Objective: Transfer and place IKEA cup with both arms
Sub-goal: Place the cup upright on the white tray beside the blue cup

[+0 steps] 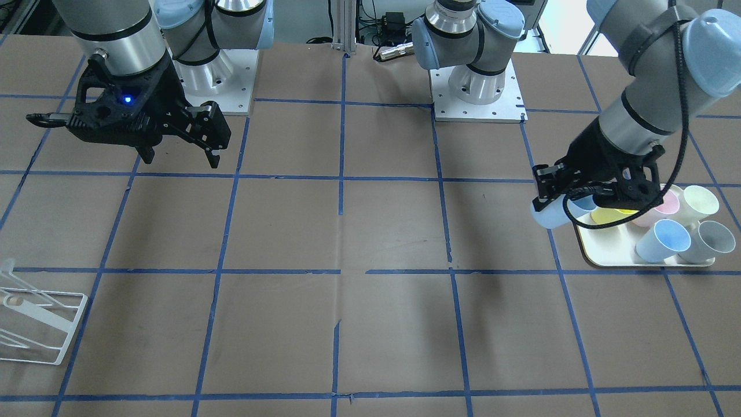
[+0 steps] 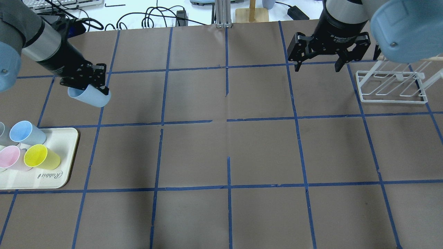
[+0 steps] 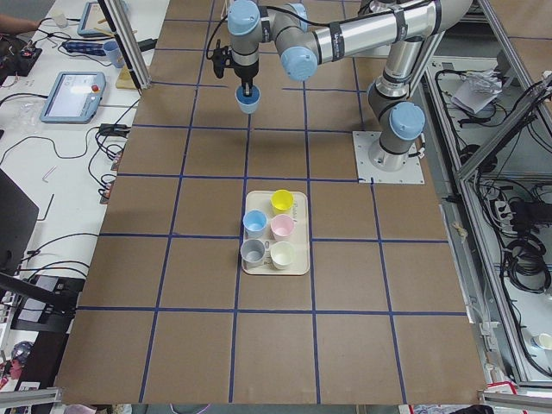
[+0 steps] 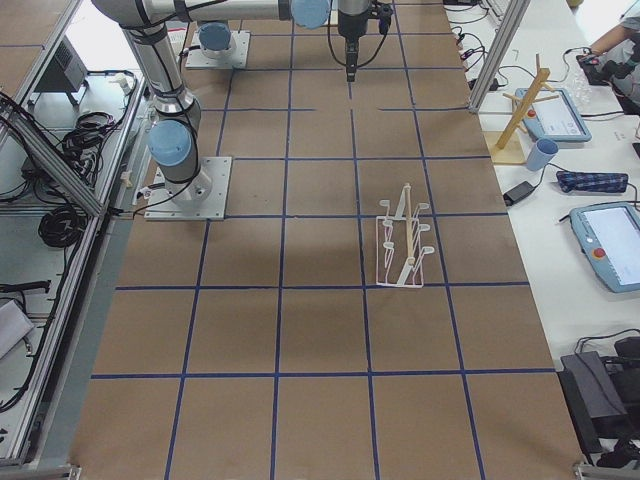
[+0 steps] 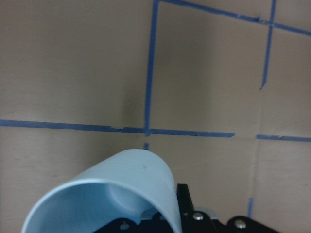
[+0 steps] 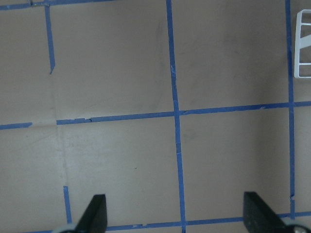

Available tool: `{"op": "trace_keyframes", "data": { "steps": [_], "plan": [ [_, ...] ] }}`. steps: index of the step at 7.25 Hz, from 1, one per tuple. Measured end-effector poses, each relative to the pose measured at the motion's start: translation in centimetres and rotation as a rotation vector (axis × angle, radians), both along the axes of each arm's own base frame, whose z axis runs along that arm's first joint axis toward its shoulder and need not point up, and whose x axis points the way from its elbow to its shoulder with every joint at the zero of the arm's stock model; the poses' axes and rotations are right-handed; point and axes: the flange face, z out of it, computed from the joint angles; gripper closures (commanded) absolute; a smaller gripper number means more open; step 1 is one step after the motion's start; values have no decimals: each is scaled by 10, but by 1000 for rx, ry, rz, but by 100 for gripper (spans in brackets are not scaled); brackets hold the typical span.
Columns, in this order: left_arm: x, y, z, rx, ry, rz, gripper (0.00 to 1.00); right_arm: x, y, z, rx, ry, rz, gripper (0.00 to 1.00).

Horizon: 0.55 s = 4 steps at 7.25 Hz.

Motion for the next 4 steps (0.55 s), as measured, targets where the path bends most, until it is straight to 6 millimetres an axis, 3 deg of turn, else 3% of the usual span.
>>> {"op": "trace_keyframes", "data": {
  "steps": [4],
  "plan": [
    [117, 6, -47, 138, -154, -184, 100, 2, 0, 0, -8, -9, 6, 0]
  ]
}}
